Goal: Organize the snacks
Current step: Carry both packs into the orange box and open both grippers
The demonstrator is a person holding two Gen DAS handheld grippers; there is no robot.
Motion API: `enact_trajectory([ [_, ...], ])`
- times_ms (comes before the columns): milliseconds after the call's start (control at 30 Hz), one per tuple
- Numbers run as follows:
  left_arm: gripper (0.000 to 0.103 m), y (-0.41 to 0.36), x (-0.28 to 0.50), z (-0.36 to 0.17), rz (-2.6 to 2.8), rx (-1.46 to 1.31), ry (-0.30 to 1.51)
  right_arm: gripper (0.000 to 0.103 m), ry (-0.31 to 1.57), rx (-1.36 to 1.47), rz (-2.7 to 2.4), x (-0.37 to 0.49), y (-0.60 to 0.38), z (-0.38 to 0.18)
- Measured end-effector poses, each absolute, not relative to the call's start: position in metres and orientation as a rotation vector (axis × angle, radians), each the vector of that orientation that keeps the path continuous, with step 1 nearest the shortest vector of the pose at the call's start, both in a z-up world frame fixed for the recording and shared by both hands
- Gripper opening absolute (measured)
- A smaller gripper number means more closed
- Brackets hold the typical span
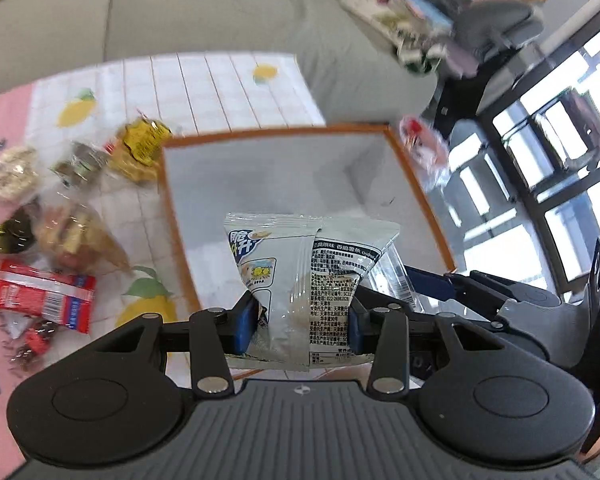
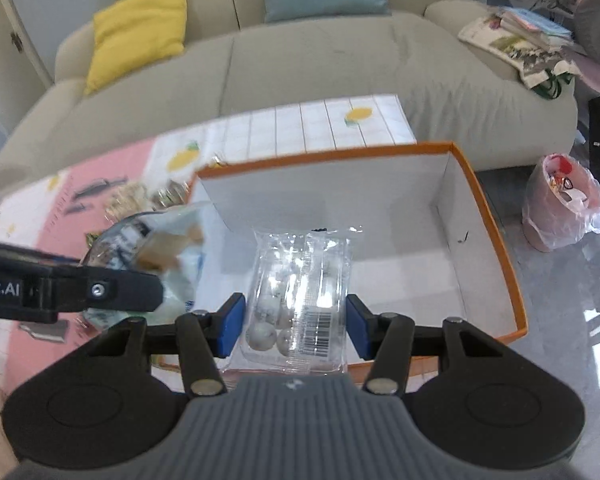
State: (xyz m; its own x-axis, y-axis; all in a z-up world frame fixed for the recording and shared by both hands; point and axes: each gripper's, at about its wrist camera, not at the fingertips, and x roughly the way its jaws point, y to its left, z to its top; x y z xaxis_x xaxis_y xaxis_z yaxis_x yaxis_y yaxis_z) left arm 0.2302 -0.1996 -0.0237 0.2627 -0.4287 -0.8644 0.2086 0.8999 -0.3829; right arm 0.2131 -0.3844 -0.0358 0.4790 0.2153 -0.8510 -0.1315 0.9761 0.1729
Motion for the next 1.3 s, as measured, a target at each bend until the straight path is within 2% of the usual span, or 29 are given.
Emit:
enact_trajectory([
  [200, 0.049, -0.216, 0.251, -0.056, -0.371, -0.125, 1.313, 0.053, 1.132, 0.063, 0.232, 0.237, -0.387, -0.067],
  [467, 0.051, -0.238, 0.266, -0.059, -0.315, 0.024, 1.337, 0.052, 1.191, 0.015, 0.306, 0.261, -0.376, -0.096],
  [733, 0.061, -0.249, 0.28, -0.078, -0.32, 0.037, 1.397, 0.052, 1.251, -0.028, 0.305, 0.267, -0.376, -0.109],
  [967, 0.067, -0.255, 0.283, -0.086, -0.318, 0.063, 1.414, 0.052, 1.31, -0.016, 0.3, 0.272, -0.379, -0.121],
  [1033, 0.074, -0.256, 0.282, -0.085, -0.314, 0.077, 1.412, 0.052, 1.323, -0.016, 0.296, 0.272, -0.378, -0.123],
  [1200, 0.082, -0.252, 0.284, -0.087, -0.322, 0.056, 1.42, 0.053, 1.34, -0.012, 0.291, 0.272, -0.377, -0.124],
  [1300, 0.083, -0.247, 0.281, -0.082, -0.313, 0.019, 1.388, 0.054, 1.348, -0.011, 0.289, 0.272, -0.376, -0.126],
])
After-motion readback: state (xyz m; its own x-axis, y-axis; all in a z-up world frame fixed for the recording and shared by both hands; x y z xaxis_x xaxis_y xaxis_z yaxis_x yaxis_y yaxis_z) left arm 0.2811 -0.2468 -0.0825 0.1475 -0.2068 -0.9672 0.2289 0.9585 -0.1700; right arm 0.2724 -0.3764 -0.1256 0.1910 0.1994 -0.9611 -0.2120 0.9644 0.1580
